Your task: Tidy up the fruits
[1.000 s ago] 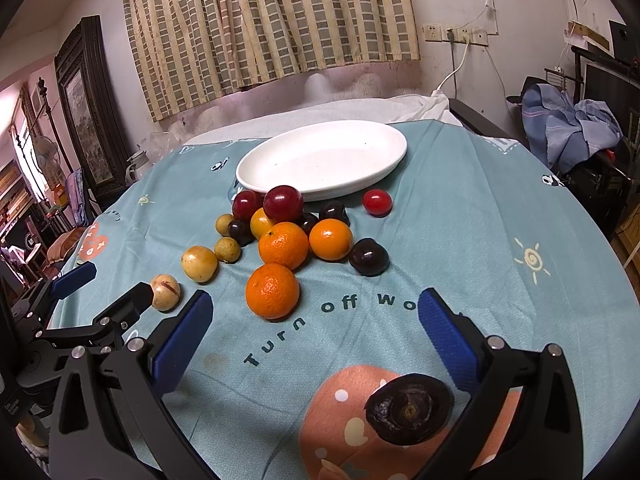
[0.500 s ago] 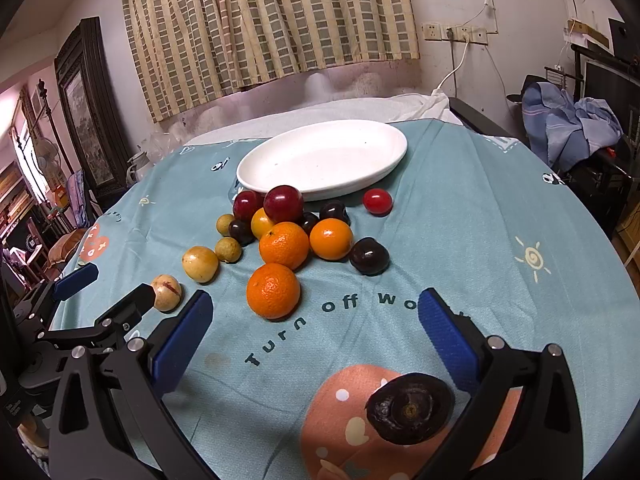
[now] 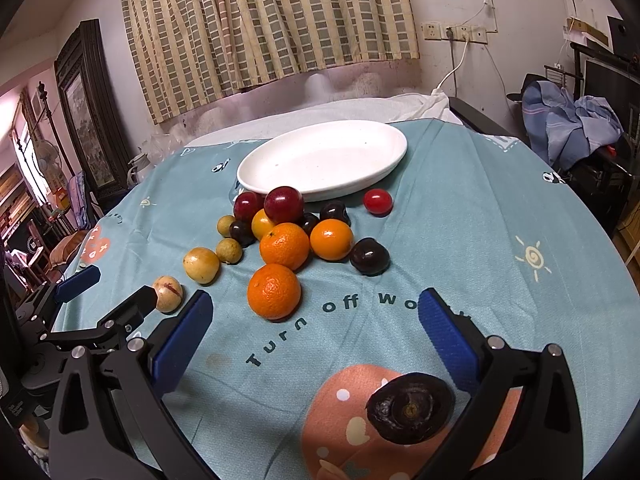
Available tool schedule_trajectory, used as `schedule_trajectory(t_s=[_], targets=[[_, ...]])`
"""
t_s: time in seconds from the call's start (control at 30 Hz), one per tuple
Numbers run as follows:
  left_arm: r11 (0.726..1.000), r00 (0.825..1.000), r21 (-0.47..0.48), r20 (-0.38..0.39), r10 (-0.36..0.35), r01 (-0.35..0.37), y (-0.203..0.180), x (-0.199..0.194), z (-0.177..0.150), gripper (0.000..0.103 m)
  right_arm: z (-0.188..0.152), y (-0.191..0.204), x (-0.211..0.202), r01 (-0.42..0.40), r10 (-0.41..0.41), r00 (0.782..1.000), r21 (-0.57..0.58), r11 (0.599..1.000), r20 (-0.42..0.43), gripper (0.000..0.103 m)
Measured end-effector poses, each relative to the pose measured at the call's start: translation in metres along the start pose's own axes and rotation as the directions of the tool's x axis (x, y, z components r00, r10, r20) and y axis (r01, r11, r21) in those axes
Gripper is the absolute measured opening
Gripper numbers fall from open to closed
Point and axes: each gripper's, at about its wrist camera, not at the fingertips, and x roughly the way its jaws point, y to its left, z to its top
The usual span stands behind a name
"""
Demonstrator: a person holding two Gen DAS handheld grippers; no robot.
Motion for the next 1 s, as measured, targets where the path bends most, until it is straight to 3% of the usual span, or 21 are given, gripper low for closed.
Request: schedule_trajectory(t_s=[0.8, 1.0], targets=[[1.000, 1.000, -0.001, -0.007, -0.002, 0.002, 0.000, 0.007, -0.002, 0.101, 0.002, -0.002, -0.002, -0.004, 0.004, 1.000, 0.005, 1.000, -0.002, 0.102], [1.000, 0.996, 0.003, -0.083, -0.012, 0.012, -0.006, 0.022, -0.012, 0.101, 0.001, -0.003, 0.000, 0.003, -0.003, 1.000, 0.001, 1.000, -0.007, 0.102]])
